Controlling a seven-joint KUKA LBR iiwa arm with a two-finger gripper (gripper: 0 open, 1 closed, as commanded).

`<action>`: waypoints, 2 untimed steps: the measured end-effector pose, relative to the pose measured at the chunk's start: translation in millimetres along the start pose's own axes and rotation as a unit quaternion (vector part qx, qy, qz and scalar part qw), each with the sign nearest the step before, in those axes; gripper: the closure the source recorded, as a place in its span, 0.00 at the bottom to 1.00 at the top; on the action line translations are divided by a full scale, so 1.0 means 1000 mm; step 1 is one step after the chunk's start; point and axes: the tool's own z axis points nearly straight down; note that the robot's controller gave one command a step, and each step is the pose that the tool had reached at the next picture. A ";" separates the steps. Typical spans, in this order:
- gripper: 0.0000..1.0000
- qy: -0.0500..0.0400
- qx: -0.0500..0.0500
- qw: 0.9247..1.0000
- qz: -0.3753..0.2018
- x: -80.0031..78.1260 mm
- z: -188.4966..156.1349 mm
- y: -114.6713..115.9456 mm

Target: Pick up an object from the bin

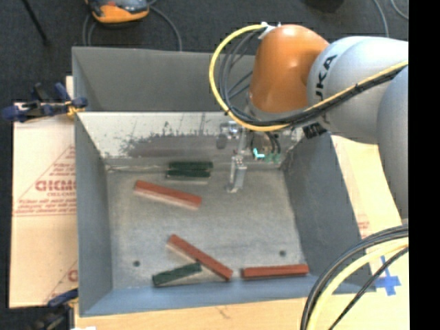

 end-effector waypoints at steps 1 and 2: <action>0.00 -0.004 0.000 1.000 0.000 -0.002 -0.005 0.000; 0.00 -0.007 0.001 0.999 -0.038 -0.005 0.028 0.027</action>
Offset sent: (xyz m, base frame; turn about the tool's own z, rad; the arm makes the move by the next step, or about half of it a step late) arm 0.0039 0.0713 -0.0829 -0.1990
